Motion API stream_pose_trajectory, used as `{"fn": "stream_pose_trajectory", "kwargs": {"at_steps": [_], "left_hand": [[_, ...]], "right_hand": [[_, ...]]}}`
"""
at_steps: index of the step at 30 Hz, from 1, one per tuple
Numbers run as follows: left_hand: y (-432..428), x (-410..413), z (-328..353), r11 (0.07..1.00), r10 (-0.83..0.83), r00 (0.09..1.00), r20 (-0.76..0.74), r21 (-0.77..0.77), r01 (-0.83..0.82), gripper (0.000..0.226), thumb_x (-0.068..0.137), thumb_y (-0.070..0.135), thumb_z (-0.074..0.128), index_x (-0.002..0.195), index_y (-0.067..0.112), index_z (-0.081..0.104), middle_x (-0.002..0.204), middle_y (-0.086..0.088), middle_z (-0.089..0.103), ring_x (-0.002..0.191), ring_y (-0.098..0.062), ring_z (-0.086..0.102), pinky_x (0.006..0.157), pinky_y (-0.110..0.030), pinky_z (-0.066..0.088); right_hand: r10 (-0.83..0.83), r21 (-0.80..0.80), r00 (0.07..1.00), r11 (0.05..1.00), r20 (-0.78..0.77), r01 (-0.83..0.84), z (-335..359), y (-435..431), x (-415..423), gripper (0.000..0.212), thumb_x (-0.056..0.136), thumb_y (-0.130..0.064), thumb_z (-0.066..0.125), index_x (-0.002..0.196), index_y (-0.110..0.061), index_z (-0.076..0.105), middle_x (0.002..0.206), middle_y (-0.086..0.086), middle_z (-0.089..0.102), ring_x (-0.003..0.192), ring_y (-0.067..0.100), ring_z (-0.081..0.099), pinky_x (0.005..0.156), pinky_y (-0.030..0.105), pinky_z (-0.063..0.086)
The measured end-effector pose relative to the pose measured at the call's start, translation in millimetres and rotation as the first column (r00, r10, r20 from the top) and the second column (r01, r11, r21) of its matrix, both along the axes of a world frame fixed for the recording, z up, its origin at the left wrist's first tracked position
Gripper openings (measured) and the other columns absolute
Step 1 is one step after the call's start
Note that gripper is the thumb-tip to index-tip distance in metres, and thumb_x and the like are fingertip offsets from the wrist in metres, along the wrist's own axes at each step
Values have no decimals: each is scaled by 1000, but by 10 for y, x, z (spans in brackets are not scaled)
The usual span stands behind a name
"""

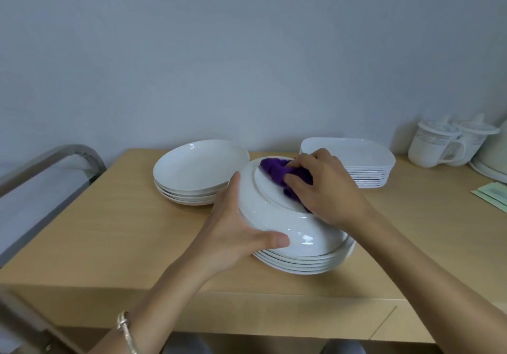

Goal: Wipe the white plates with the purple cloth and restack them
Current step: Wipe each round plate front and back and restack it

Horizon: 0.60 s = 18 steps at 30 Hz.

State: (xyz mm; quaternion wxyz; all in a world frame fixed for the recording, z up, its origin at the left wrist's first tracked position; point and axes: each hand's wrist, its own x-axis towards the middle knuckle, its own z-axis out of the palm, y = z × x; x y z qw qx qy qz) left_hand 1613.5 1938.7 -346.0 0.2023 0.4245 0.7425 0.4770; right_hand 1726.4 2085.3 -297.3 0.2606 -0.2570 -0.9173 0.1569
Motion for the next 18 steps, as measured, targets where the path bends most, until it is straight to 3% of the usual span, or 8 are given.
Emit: {"fn": "stream_pose_trajectory", "kwargs": {"at_steps": [3, 4, 6, 8, 9, 12, 15, 18], "left_hand": [[25, -30, -44, 999, -17, 1000, -23, 33, 18, 127, 35, 60, 87, 145, 38, 28, 145, 9, 42, 137, -13, 39, 108, -42, 43], [29, -31, -53, 999, -17, 999, -30, 35, 18, 124, 35, 60, 87, 143, 38, 30, 142, 10, 43, 135, -10, 41, 106, -38, 44], [11, -12, -24, 999, -13, 999, -35, 43, 14, 115, 32, 60, 84, 132, 45, 29, 134, 27, 38, 126, 12, 37, 100, -13, 39], [-19, 30, 22, 999, -12, 1000, -8, 34, 12, 129, 30, 62, 78, 141, 51, 11, 129, 36, 24, 114, 23, 27, 90, -1, 28], [-25, 41, 30, 1000, -5, 1000, -2, 28, 5, 135, 31, 62, 78, 147, 47, 10, 132, 33, 22, 118, 19, 25, 95, -6, 27], [10, 33, -13, 997, -15, 1000, -24, 71, 17, 111, 38, 51, 85, 137, 43, 34, 137, 17, 45, 129, -5, 44, 103, -34, 45], [24, 31, -25, 992, -29, 999, -16, 120, 31, 108, 43, 43, 88, 136, 49, 34, 136, 14, 49, 128, -6, 47, 102, -38, 47], [25, 41, 2, 988, -38, 998, -47, 149, 45, 107, 46, 37, 88, 139, 46, 36, 137, 14, 50, 131, -8, 47, 102, -39, 46]], "right_hand": [[207, -37, 978, 977, -17, -208, 4, -194, 94, 23, 90, -35, 57, 110, -28, 64, 103, -5, 48, 102, 14, 46, 92, 28, 37], [211, -56, 978, 976, -10, -211, 9, -137, 83, 22, 90, -35, 57, 110, -29, 63, 103, -5, 49, 102, 14, 47, 92, 28, 37], [112, -49, 994, 993, 7, -112, 9, 57, -23, 24, 92, -36, 53, 113, -28, 62, 103, -2, 50, 103, 21, 50, 95, 34, 38], [-22, -38, 1000, 999, 2, 22, 33, 189, -180, 27, 93, -37, 49, 114, -25, 61, 107, 5, 53, 104, 30, 51, 94, 42, 41], [-23, -46, 1000, 999, -20, 22, 41, 188, -273, 27, 93, -38, 48, 113, -25, 62, 107, 7, 54, 104, 31, 52, 92, 44, 42], [168, -34, 985, 985, -25, -169, 100, -50, -551, 27, 95, -37, 47, 114, -27, 63, 111, 5, 56, 105, 24, 52, 92, 38, 41], [189, 84, 977, 977, 100, -198, 209, -190, -763, 26, 94, -37, 48, 111, -29, 65, 110, 1, 60, 102, 23, 53, 90, 37, 43], [135, -1, 966, 990, 222, -138, 314, -40, -943, 22, 90, -38, 50, 103, -33, 67, 104, -6, 66, 96, 17, 56, 87, 36, 47]]}}
